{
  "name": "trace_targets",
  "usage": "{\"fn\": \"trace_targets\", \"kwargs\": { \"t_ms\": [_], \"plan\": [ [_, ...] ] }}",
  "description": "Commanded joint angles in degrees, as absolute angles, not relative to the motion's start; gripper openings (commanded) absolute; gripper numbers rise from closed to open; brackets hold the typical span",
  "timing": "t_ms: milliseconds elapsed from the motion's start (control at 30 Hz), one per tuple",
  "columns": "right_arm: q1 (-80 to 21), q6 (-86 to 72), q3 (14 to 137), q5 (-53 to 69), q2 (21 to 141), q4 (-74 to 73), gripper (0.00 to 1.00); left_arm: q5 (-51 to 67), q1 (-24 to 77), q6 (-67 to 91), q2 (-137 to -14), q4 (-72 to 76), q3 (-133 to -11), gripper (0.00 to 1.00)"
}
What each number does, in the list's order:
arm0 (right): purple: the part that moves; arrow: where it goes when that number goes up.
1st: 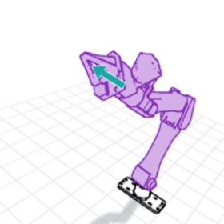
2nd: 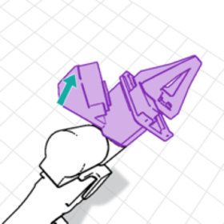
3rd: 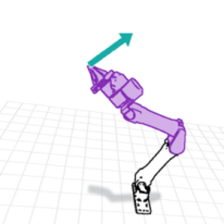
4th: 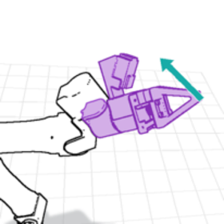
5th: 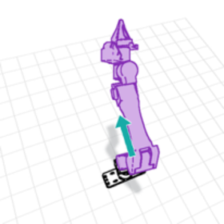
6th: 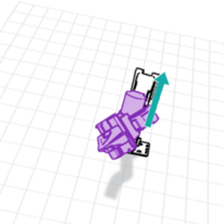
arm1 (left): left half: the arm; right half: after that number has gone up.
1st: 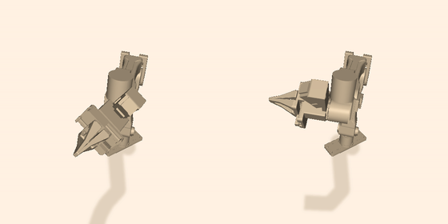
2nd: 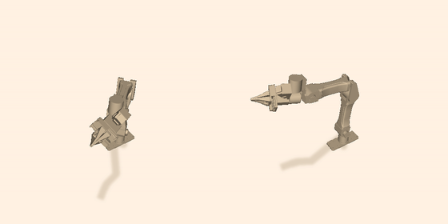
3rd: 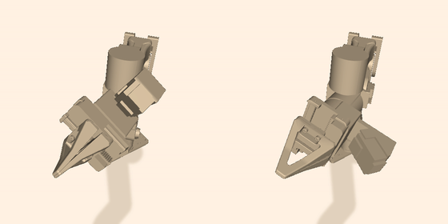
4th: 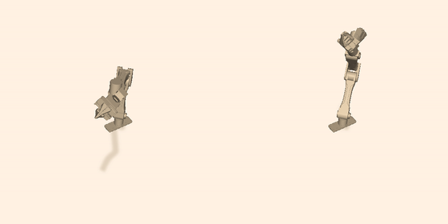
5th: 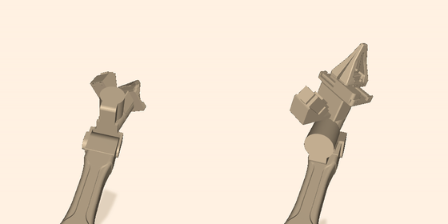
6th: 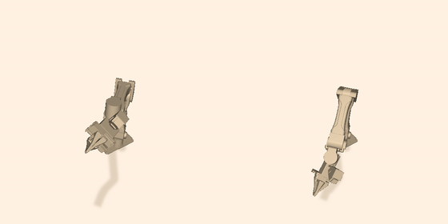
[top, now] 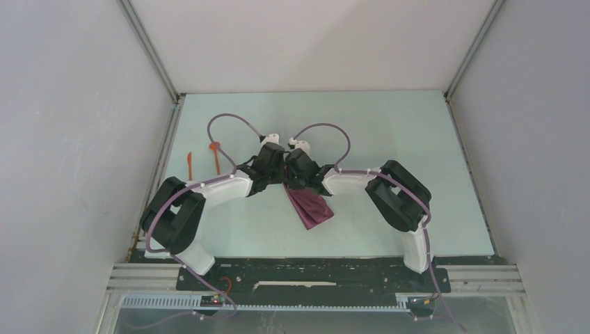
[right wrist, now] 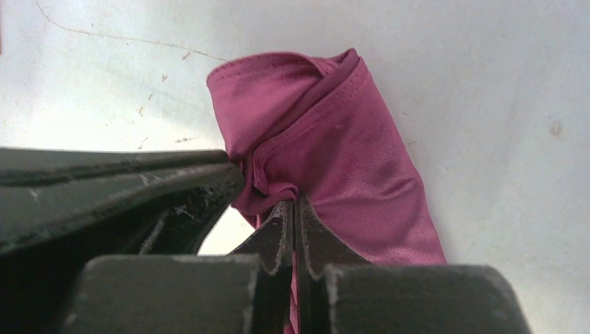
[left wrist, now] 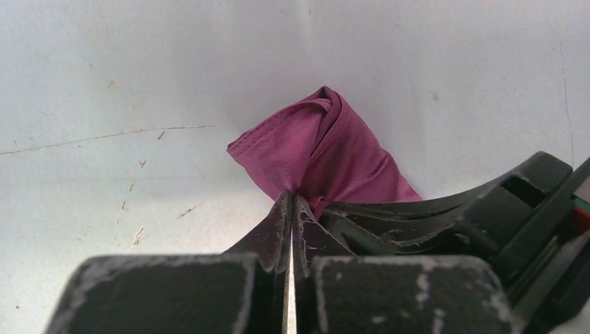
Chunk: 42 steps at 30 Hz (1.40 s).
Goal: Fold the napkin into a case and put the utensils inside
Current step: Stuff the top corner of the smaller-rectangle-folded napkin into the folded napkin.
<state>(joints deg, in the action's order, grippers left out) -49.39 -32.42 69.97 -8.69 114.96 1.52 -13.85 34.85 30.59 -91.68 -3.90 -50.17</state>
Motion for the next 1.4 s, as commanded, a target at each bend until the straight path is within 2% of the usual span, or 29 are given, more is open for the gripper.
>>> {"fn": "trace_targets", "kwargs": {
  "t_ms": [0, 500, 900, 1067, 1200, 1367],
  "plan": [
    [-50.4, -29.8, 73.8, -12.3, 118.2, -3.3, 0.00, -13.9, 35.0, 31.7, -88.4, -0.8, -49.1, 0.00],
    [-50.0, -35.3, 79.0, -16.8, 119.0, -10.5, 0.00, -15.1, 34.9, 32.2, -86.9, -2.8, -49.2, 0.00],
    [-50.9, -31.3, 85.5, -17.0, 122.5, -11.6, 0.00, -12.5, 34.9, 32.2, -87.6, -1.9, -48.9, 0.00],
    [-50.1, -29.8, 84.3, -12.7, 120.9, -6.3, 0.00, -12.8, 34.8, 32.6, -88.2, -2.1, -48.5, 0.00],
    [-46.8, -32.6, 77.3, -3.9, 118.1, 5.6, 0.00, -12.9, 34.3, 33.1, -88.2, -1.9, -47.7, 0.00],
    [-45.8, -30.0, 76.6, 3.4, 118.6, 11.8, 0.00, -11.9, 33.6, 32.7, -88.8, -1.5, -47.4, 0.00]
  ]
}}
